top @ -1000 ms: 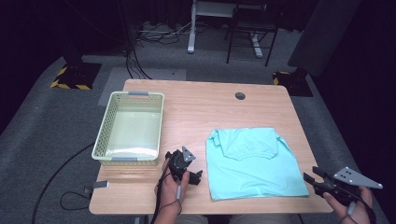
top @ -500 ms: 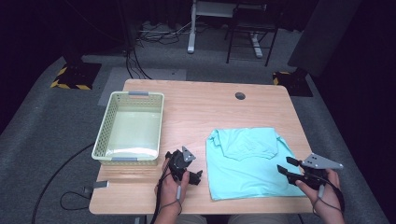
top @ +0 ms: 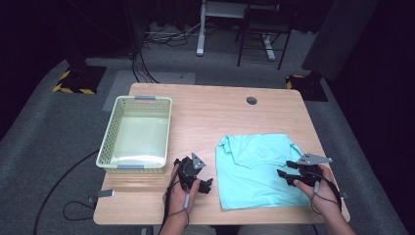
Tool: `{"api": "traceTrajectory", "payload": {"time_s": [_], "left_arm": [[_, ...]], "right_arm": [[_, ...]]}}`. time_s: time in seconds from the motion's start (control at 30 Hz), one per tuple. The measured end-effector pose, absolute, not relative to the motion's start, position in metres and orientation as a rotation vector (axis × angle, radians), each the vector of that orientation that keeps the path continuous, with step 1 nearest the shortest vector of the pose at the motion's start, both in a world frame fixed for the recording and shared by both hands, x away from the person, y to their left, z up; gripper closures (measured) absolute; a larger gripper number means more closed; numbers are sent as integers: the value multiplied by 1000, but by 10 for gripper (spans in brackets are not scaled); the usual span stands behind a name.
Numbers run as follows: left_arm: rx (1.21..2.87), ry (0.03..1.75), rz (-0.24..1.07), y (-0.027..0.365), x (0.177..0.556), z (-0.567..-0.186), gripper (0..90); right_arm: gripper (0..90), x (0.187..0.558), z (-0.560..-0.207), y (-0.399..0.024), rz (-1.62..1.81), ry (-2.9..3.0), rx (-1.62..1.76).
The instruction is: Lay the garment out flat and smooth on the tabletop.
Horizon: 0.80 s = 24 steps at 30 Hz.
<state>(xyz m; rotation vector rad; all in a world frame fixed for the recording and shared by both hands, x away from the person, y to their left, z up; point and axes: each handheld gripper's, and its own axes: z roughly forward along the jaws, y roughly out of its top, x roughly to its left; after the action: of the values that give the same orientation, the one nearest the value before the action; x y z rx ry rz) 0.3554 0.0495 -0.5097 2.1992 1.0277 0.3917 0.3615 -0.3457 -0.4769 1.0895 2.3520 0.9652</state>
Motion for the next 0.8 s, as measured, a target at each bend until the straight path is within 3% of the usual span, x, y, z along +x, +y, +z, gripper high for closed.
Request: {"api": "traceTrajectory", "payload": {"time_s": [0.2,0.23,0.3,0.37,0.43,0.5,0.8], "left_arm": [[2188,1067,409,43,356,-508,15],[2174,1071,417,41,355,-506,60],[2148,1059,412,36,355,-504,238],[2136,1045,399,27,355,-502,129],[2137,1002,416,17,354,-499,205],[2147,973,445,5,354,-496,153],[2265,874,385,-35,355,-501,210]], "right_arm": [[415,371,-485,-355,944,2343,1110],[410,372,-484,-359,945,2333,1120],[403,374,-485,-367,939,2320,1131],[399,375,-486,-373,922,2316,1144],[397,376,-488,-378,917,2314,1149],[396,376,-491,-381,914,2311,1163],[387,370,-502,-390,978,2287,1211]]}}
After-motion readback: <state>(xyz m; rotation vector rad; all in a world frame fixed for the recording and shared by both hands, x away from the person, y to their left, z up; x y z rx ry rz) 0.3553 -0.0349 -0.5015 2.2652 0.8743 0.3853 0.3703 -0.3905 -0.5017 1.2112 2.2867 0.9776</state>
